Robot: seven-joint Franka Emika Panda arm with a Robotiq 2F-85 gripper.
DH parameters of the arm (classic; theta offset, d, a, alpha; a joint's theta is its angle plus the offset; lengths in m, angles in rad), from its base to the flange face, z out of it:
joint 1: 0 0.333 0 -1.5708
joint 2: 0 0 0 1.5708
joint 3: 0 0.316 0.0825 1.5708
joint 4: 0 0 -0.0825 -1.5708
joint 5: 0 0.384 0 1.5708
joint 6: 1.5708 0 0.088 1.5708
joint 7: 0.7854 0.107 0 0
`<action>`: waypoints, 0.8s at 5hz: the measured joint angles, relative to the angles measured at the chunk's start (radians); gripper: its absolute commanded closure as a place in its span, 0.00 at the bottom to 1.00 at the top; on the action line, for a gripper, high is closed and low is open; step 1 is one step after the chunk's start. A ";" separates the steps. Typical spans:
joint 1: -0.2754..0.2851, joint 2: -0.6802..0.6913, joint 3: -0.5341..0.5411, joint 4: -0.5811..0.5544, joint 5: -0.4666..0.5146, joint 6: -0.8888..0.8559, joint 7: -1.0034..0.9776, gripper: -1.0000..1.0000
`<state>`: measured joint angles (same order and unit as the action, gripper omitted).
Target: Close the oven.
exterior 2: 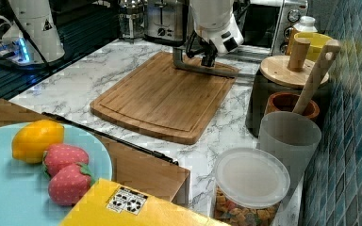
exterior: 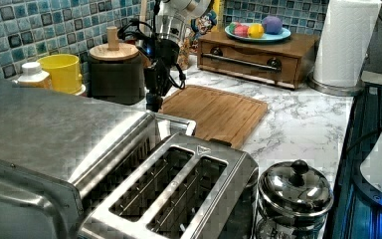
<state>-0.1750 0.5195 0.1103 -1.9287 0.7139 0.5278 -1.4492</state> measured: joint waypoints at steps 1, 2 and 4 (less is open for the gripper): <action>-0.007 0.008 0.010 0.004 0.006 0.007 0.000 1.00; -0.009 0.022 0.003 0.022 0.006 -0.027 0.000 1.00; -0.043 0.113 0.011 0.131 0.003 -0.163 0.000 1.00</action>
<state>-0.2179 0.6323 0.1217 -1.7979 0.7168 0.3645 -1.4492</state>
